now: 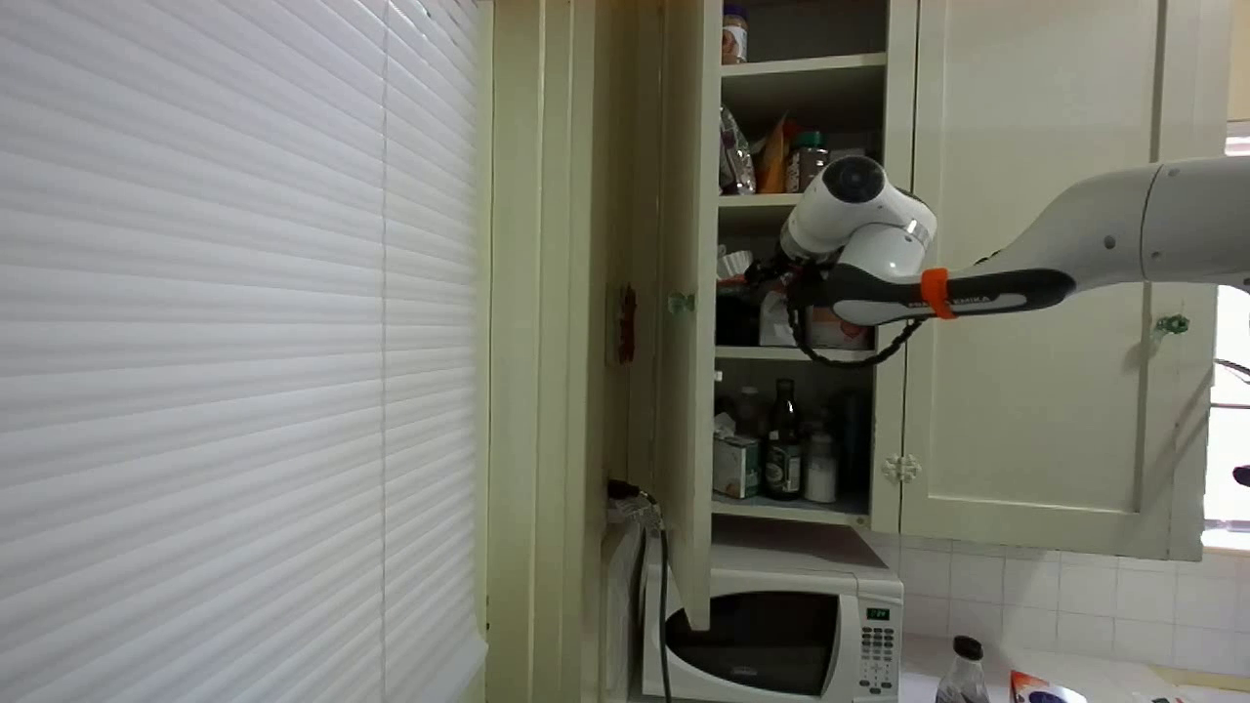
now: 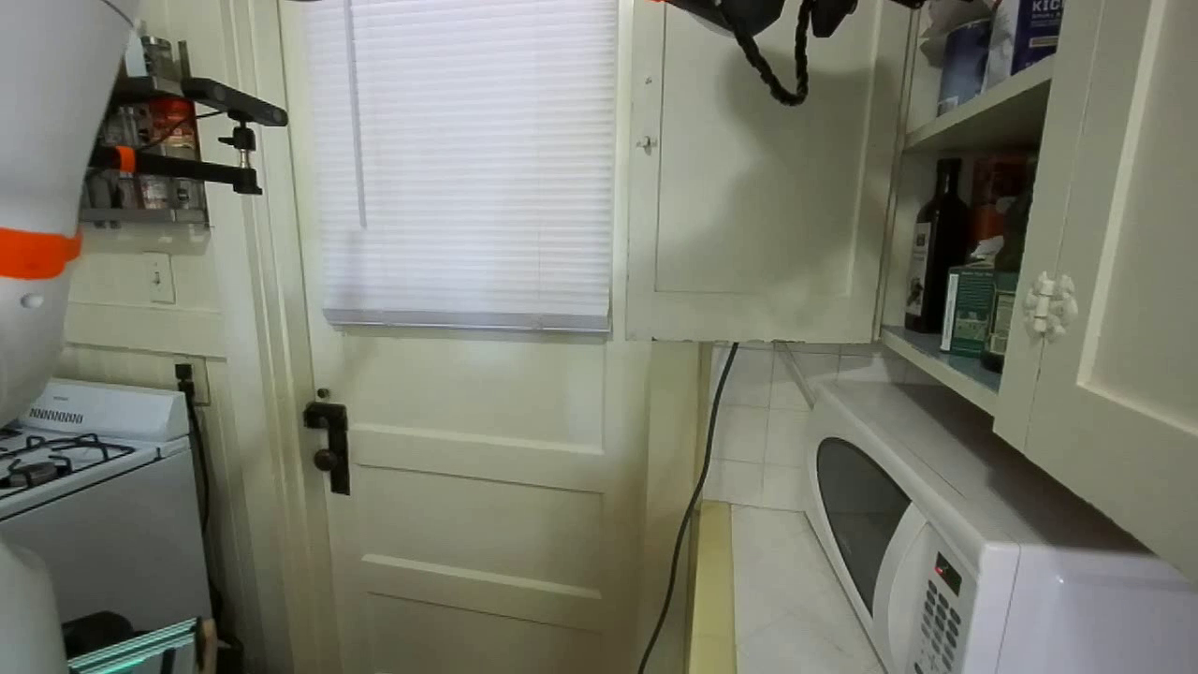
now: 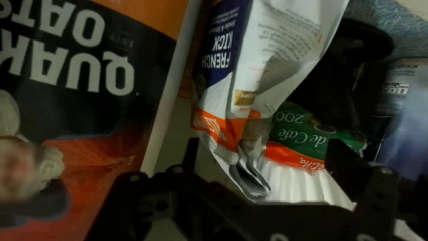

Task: Put the white bag on the table

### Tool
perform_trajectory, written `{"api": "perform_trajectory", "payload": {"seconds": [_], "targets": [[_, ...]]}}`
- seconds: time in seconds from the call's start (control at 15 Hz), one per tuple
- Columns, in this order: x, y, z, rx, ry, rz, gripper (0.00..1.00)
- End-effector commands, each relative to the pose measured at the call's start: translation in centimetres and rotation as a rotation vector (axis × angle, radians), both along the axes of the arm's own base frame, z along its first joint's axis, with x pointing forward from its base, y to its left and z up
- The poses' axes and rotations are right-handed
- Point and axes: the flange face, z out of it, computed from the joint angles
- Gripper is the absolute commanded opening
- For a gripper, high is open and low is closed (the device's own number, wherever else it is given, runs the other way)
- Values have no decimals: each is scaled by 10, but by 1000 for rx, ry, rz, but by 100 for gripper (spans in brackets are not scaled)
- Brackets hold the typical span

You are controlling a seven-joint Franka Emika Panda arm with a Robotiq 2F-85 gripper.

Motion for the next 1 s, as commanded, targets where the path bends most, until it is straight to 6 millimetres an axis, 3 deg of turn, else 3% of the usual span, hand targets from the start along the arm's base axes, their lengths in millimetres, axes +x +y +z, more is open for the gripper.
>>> {"api": "perform_trajectory", "payload": {"seconds": [0.0, 0.6, 0.93], "targets": [[11, -3, -1, -36, -56, -31, 70], [7, 0, 6, -1, -70, -49, 2], [-1, 2, 12, 20, -55, -79, 0]]}}
